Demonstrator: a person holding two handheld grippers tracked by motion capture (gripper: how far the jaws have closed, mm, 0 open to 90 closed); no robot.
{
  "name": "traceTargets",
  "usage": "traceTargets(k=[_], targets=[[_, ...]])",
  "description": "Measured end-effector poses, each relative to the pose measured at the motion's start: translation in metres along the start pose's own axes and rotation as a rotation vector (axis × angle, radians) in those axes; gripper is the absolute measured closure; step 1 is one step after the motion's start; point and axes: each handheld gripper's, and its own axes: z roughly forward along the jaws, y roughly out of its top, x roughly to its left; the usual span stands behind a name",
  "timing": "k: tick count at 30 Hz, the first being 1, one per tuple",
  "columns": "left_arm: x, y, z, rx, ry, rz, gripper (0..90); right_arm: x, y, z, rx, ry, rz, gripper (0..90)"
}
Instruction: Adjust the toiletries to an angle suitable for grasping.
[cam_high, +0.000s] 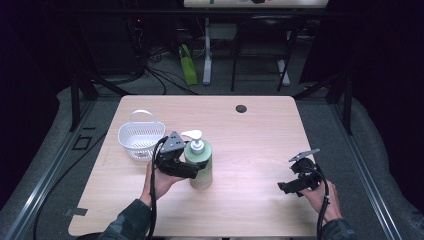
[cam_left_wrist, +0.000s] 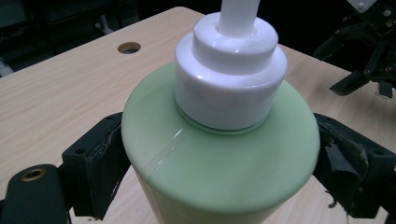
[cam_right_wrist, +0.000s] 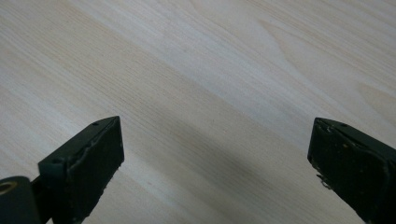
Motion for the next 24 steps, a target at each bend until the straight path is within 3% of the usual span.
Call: traceTargets(k=[11, 24], targets=[[0.023, -0.006, -0.019, 0.03, 0.008, -0.002, 12.0, 0.0, 0.0, 0.001, 0.001, 0.004, 0.004, 3.1], [0.052, -0.017, -0.045, 0.045, 0.048, -0.019, 12.0, 0.001, 0.0, 0.0, -0.001, 0.004, 0.0, 3.1]])
